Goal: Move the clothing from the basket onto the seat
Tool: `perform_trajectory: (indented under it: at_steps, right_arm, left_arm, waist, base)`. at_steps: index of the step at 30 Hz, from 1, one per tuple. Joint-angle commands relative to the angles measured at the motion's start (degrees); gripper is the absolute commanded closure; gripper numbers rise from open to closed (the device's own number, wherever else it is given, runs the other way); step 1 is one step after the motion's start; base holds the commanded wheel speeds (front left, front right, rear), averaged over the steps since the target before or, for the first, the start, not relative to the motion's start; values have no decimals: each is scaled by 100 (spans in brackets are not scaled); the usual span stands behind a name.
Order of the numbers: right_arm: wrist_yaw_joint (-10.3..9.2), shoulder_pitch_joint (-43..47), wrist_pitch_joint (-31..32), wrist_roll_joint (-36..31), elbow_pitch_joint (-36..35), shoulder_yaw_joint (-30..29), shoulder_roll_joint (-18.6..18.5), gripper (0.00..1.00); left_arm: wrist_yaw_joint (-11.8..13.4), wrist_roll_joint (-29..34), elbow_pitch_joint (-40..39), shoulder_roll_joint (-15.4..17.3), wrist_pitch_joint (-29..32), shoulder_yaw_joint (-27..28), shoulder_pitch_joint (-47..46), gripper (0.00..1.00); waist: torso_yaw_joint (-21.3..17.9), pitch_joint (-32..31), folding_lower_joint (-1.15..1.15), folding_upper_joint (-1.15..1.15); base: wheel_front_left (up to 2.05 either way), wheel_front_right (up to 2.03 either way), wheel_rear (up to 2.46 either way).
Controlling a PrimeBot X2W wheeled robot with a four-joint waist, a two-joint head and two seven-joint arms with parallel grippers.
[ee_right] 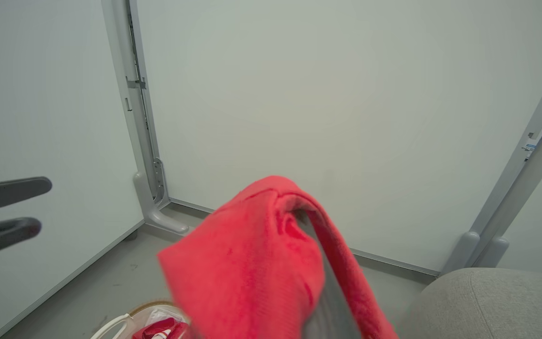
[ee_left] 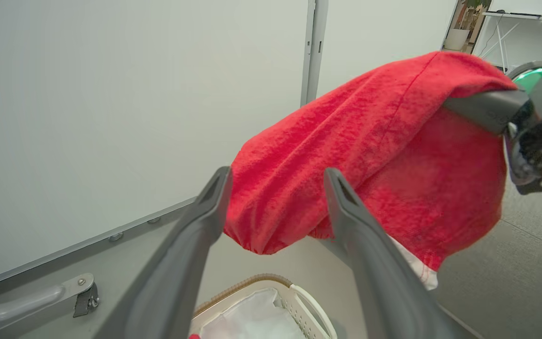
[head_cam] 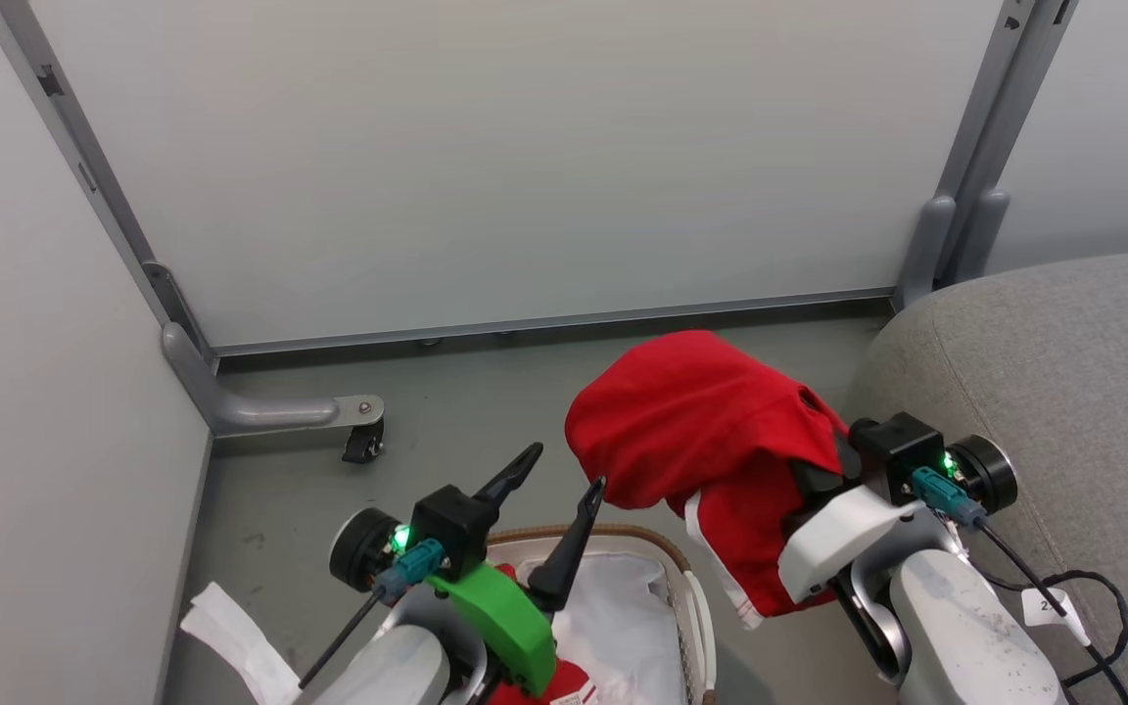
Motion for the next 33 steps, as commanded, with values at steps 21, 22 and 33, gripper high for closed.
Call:
perform_trajectory:
  at_steps: [21, 22, 33]
  right_arm:
    - [-5, -57, -15, -469, -106, -554, -19, 100]
    - [-5, -88, -15, -507, -100, -564, -23, 100]
    - [-5, -337, -14, -638, -90, -692, -154, 100]
  left_arm:
    - [-69, 691, -402, -335, -4, 452, 711, 0]
    - [-69, 689, -421, -345, -4, 460, 710, 0]
    - [-70, 704, -533, -426, -5, 366, 517, 0]
  waist:
    - [-848, 162, 0, 0]
    - [-948, 186, 0, 0]
    - [-1979, 493, 0, 0]
  base:
    - [0, 0, 0]
    - [0, 0, 0]
    - [0, 0, 0]
